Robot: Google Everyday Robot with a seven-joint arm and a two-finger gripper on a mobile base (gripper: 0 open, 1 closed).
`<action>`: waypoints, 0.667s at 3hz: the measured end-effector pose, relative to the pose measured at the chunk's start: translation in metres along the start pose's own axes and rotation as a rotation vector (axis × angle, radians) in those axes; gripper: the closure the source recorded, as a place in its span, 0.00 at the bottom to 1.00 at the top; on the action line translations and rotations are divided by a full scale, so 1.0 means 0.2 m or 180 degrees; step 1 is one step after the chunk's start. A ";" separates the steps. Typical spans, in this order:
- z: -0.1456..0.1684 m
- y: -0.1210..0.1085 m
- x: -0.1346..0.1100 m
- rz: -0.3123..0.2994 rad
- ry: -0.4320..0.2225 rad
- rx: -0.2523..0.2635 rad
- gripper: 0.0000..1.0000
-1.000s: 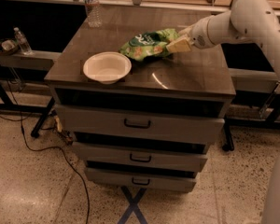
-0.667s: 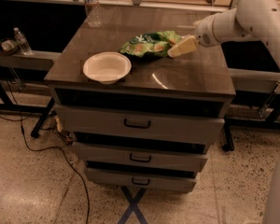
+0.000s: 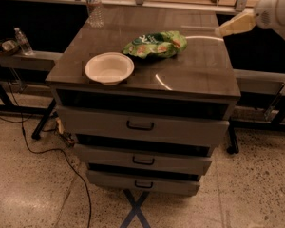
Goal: Move green rice chip bag near paper bowl
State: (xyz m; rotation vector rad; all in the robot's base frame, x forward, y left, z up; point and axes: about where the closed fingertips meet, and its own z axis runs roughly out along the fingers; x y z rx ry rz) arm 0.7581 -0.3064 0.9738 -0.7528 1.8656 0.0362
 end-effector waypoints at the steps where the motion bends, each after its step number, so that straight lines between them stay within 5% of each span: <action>1: -0.47 -0.24 -0.07 0.0101 -0.0283 0.0657 0.00; 2: -0.41 -0.23 -0.07 0.0097 -0.0274 0.0606 0.00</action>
Offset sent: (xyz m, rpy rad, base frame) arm -0.0382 -0.0488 0.0533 0.0216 -0.1165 -0.1174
